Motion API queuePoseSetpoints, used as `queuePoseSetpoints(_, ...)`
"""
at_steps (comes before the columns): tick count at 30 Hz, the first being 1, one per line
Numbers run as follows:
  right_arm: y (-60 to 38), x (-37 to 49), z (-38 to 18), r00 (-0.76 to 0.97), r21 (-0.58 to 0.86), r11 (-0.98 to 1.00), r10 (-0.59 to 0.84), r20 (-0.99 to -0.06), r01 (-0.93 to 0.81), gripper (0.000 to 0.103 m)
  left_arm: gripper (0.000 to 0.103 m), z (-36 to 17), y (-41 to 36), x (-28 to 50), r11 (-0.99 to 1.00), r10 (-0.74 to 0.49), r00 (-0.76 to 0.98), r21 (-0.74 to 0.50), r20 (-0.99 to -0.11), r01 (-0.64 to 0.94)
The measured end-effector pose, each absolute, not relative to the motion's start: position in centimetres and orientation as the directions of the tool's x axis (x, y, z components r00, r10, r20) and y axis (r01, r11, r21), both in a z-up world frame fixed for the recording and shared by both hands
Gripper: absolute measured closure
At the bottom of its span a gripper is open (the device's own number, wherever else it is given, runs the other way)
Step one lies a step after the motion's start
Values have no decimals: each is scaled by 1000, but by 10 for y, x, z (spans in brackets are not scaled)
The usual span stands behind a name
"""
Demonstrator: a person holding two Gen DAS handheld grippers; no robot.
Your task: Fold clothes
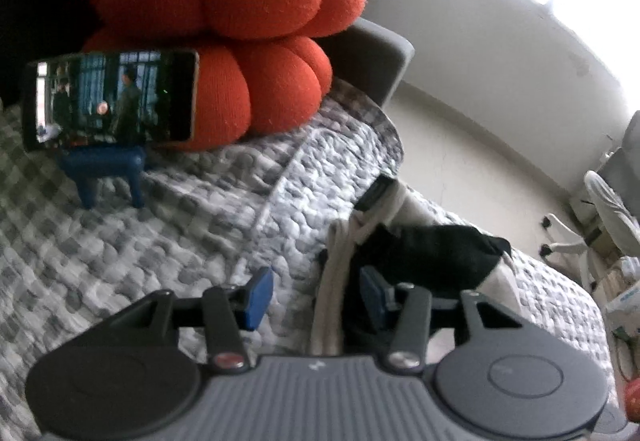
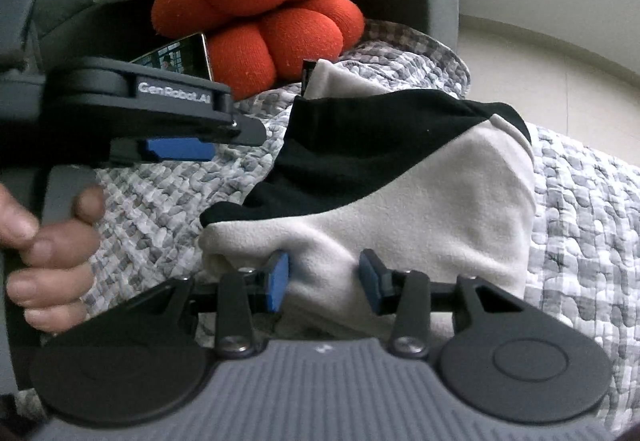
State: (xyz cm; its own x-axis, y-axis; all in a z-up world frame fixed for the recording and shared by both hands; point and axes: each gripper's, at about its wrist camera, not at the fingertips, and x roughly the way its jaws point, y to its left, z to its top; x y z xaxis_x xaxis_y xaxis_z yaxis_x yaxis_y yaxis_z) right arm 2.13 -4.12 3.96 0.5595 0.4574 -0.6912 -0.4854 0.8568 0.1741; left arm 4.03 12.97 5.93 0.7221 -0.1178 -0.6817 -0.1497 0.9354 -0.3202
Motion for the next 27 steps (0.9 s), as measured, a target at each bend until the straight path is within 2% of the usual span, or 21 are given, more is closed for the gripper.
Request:
queuePoseSetpoints(3, -41, 21, 40, 560, 170, 855, 457, -691, -489, 58, 54, 54, 123, 42, 939, -141, 704, -319, -696, -127)
queuePoseSetpoints(8, -42, 20, 41, 554, 173, 851, 464, -692, -496, 58, 52, 45, 113, 45, 959, -111, 663, -255, -740, -124)
queuePoseSetpoints(15, -51, 21, 48, 550, 204, 842, 491, -676, -500, 60, 52, 42, 116, 46, 953, -119, 654, -270, -747, -135)
queuePoseSetpoints(21, -79, 30, 55, 613, 247, 885, 454, -646, -395, 60, 52, 41, 118, 47, 952, -121, 650, -272, -750, -137)
queuePoseSetpoints(24, -90, 38, 49, 622, 262, 907, 417, -663, -329, 60, 52, 42, 117, 47, 953, -120, 649, -271, -751, -137)
queuePoseSetpoints(27, -86, 42, 41, 594, 247, 909, 409, -693, -337, 60, 52, 42, 117, 46, 954, -117, 648, -267, -752, -137)
